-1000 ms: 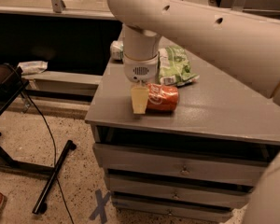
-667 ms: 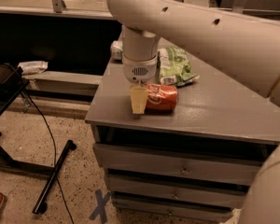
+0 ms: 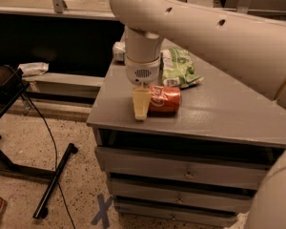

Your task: Knock coke can over

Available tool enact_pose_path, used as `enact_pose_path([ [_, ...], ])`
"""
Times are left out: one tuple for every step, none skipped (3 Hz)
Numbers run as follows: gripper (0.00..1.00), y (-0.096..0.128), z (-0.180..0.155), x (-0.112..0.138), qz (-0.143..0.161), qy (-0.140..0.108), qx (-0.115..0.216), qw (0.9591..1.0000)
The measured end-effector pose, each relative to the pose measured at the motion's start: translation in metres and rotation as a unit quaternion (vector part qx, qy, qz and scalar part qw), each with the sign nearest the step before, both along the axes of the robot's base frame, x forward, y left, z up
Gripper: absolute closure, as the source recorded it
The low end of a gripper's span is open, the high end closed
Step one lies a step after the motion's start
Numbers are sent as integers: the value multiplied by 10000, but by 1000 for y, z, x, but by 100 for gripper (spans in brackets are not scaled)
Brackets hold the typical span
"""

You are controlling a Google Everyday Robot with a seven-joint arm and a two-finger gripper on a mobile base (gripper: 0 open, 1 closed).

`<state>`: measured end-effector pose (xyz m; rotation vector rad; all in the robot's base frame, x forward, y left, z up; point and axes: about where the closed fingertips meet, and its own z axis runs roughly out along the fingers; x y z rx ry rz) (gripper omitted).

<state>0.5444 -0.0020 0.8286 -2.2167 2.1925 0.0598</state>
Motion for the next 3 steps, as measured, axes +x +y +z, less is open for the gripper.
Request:
enact_pose_path([
  [0, 1, 0, 1, 0, -22, 15, 10000],
  [0, 1, 0, 1, 0, -23, 15, 10000],
  [0, -10, 8, 3, 63, -86, 321, 9994],
])
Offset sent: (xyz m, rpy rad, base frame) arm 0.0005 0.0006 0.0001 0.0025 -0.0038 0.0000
